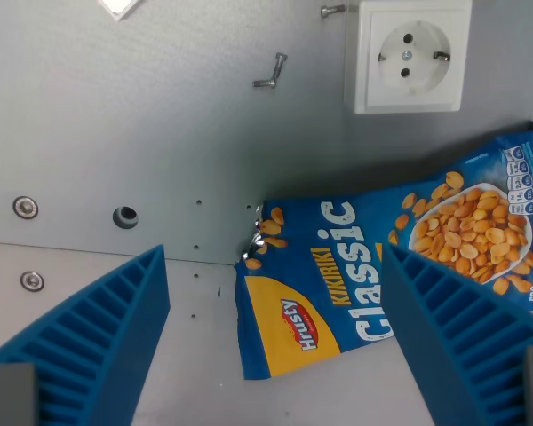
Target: Move in base positive z
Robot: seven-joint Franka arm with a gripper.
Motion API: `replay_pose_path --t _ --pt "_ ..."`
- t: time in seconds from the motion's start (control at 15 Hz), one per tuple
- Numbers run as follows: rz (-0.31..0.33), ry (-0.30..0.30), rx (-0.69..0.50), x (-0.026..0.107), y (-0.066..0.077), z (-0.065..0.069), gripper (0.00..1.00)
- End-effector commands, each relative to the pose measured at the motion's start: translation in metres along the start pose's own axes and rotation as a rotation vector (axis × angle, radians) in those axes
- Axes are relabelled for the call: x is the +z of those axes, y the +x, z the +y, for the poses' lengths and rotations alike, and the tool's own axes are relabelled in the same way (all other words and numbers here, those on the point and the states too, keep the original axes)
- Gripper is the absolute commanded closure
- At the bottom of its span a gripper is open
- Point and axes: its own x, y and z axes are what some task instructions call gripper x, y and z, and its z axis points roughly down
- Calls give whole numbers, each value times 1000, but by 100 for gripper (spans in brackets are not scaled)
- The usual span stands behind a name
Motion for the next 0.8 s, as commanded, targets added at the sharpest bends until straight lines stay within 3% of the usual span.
replay_pose_path --t 0.07,0.8 --pt "8 -2 0 -8 0 0 0" --pt "8 -2 0 -63 -2 0 0"
